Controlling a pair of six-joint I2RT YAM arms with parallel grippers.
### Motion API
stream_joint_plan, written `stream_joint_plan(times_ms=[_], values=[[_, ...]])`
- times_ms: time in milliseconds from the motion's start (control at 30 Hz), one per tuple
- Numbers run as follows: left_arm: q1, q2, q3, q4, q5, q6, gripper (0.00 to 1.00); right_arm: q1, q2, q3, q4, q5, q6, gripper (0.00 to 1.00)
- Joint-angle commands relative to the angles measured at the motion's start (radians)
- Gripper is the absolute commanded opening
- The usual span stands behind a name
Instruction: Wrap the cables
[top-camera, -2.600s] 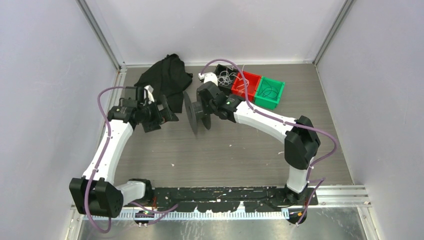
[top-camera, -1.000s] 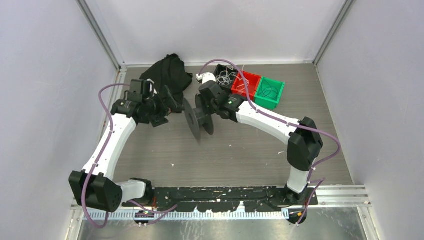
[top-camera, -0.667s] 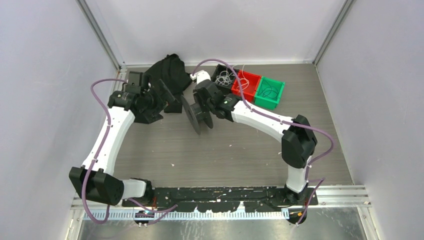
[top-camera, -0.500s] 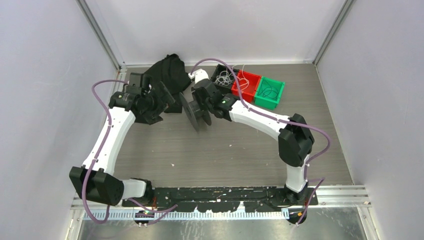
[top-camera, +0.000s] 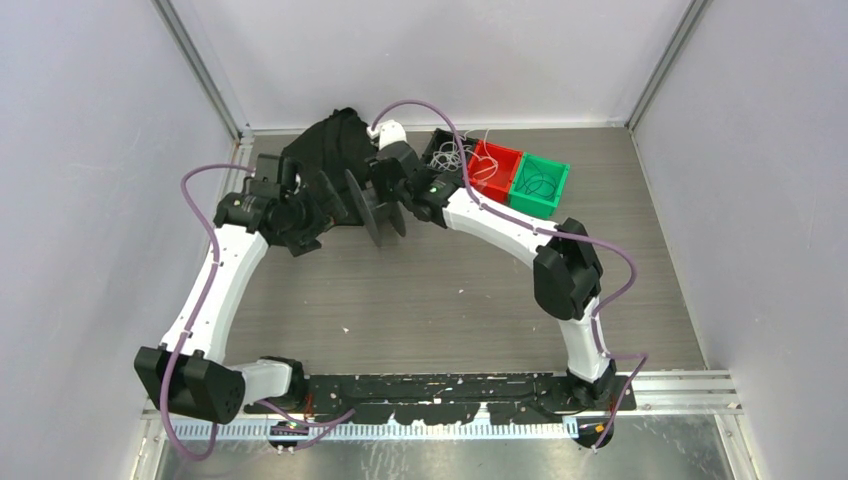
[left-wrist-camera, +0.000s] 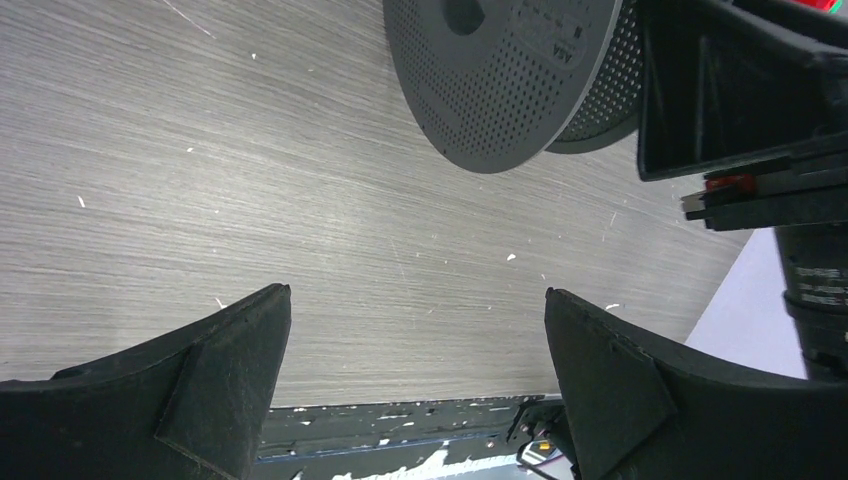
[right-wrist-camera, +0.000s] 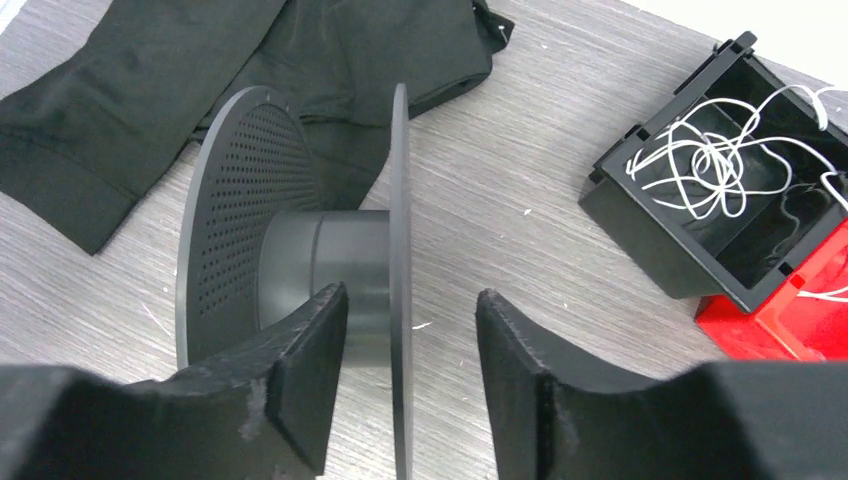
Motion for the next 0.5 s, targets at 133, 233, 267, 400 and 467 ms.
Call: stream_joint_plan(times_ms=[133,233,267,400,467], values=[[-0.002,-0.002,-0.021,0.065,0.048,0.019,1.00,-0.009,-0.098,0.048,0.000,-0.001,0.029,0.67],[-0.003,0.011,-0.027,0.091,0.074,0.025,1.00,-0.017,-0.170,0.043,-0.034,0.013,0.036,0.73],[-0.008,0.012,-0.025,0.104,0.080,0.038,1.00,-0.028,-0.206,0.022,-0.031,0.009,0.045,0.75],[-0.032,0.004,-0.033,0.161,0.038,0.087,1.00,-0.108,-0.371,-0.130,0.024,-0.002,0.088,0.84],[-0.033,0.015,-0.032,0.172,0.013,0.113,1.00,-0.177,-0.407,-0.171,-0.009,0.005,0.128,0.85]])
